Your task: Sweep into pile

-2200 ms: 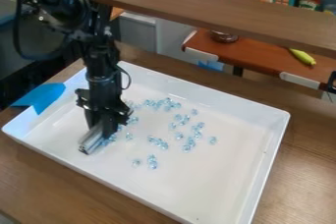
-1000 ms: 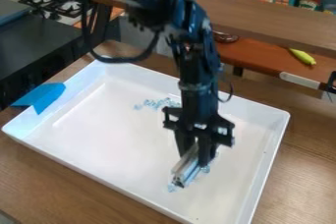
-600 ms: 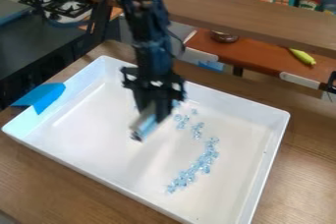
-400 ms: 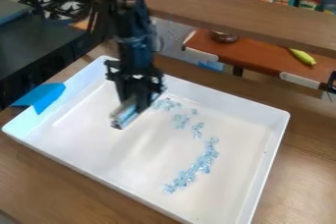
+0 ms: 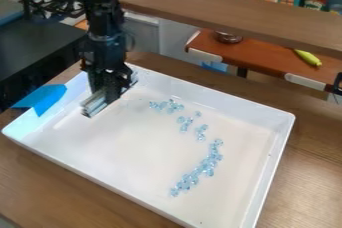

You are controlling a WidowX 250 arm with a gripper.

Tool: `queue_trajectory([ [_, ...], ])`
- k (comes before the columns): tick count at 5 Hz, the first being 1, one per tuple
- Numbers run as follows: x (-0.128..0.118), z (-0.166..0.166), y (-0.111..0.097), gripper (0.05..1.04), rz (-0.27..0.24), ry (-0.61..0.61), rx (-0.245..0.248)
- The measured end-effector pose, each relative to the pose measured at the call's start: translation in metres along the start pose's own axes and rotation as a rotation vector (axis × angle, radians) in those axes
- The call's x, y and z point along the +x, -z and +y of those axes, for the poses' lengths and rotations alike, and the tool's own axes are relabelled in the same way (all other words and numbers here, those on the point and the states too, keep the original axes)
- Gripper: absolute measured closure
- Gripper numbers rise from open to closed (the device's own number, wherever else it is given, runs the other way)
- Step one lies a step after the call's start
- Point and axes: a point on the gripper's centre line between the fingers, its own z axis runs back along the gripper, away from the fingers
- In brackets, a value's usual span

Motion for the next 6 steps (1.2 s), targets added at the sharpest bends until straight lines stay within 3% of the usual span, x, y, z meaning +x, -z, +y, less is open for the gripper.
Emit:
queue_trajectory([
  [1, 0.006, 0.010, 0.009, 0.701, 0.009, 0.019, 0.029],
  [2, 0.009, 0.018, 0.022, 0.701, 0.050, 0.034, 0.037],
  [4, 0.014, 0.014, 0.042, 0.701, 0.083, 0.055, 0.064],
  [6, 0.026, -0.009, 0.043, 0.701, 0.056, 0.124, 0.070],
])
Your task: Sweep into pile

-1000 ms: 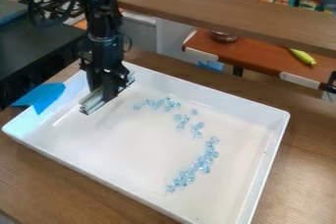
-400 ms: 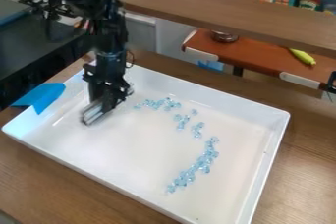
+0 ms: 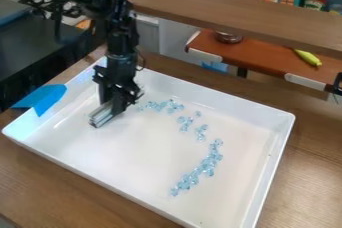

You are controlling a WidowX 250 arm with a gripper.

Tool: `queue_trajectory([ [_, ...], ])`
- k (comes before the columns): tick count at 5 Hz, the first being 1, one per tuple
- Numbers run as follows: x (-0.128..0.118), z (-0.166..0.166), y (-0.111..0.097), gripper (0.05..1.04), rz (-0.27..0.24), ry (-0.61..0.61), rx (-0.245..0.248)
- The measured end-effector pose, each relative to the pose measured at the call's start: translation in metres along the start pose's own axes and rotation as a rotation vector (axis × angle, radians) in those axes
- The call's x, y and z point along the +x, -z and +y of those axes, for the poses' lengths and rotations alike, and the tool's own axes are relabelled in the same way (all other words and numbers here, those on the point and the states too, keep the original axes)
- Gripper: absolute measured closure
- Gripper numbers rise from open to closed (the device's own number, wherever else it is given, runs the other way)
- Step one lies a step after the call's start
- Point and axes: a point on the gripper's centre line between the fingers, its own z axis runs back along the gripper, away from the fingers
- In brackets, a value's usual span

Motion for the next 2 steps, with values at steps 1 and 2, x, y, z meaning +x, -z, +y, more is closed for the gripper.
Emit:
queue_trajectory([
  [1, 0.003, -0.017, 0.001, 0.701, -0.002, 0.040, -0.013],
  [2, 0.005, -0.030, 0.001, 0.701, -0.002, 0.062, -0.023],
])
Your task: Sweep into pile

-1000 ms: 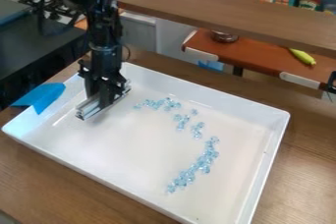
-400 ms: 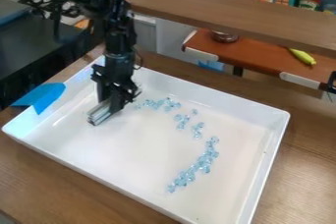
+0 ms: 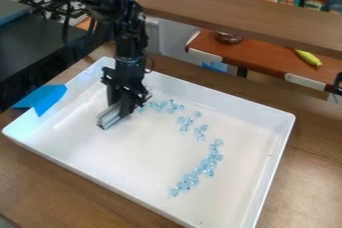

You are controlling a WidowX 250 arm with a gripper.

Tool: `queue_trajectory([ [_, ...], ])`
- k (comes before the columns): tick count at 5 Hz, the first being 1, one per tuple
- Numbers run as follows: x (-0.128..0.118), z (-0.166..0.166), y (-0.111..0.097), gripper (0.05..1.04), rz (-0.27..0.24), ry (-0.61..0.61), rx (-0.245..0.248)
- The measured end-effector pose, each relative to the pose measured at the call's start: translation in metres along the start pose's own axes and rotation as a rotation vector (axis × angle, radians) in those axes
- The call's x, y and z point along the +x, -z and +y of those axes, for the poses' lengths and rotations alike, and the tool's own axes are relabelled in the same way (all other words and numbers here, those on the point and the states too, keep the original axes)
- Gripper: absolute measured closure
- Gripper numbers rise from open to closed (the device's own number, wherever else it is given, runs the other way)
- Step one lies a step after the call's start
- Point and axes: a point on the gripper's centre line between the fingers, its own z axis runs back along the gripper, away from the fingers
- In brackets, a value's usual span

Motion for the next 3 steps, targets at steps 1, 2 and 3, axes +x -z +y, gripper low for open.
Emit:
queue_trajectory([
  [1, 0.009, -0.030, -0.002, 0.701, 0.000, 0.065, 0.002],
  [2, 0.011, -0.040, -0.002, 0.701, -0.007, 0.085, 0.005],
  [3, 0.014, -0.061, -0.005, 0.701, -0.023, 0.127, 0.012],
])
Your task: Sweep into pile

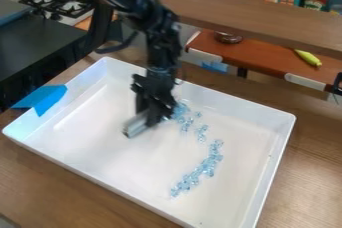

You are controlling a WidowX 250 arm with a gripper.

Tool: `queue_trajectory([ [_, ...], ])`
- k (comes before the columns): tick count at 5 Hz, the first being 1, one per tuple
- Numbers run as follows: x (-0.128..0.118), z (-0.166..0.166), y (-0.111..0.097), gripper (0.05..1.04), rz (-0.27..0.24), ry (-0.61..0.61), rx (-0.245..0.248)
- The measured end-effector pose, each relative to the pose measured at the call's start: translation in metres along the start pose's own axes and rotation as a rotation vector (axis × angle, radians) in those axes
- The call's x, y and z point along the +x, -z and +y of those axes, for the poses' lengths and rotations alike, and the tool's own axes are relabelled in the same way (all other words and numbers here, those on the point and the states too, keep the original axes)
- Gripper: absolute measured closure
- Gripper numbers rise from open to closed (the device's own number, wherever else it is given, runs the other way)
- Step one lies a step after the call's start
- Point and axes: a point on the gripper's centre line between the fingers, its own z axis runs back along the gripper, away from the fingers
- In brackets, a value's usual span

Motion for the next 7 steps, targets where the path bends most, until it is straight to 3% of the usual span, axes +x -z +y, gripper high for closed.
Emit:
queue_trajectory([
  [1, 0.007, -0.028, -0.002, 0.701, -0.015, 0.070, 0.002],
  [2, 0.005, -0.050, -0.006, 0.701, -0.011, 0.068, -0.059],
  [3, 0.003, -0.090, -0.013, 0.701, 0.023, 0.125, -0.139],
  [4, -0.006, -0.099, -0.028, 0.701, 0.023, 0.145, -0.160],
  [6, -0.018, -0.087, -0.054, 0.701, -0.052, 0.115, -0.153],
  [7, -0.023, -0.042, -0.061, 0.701, -0.062, 0.057, -0.137],
])
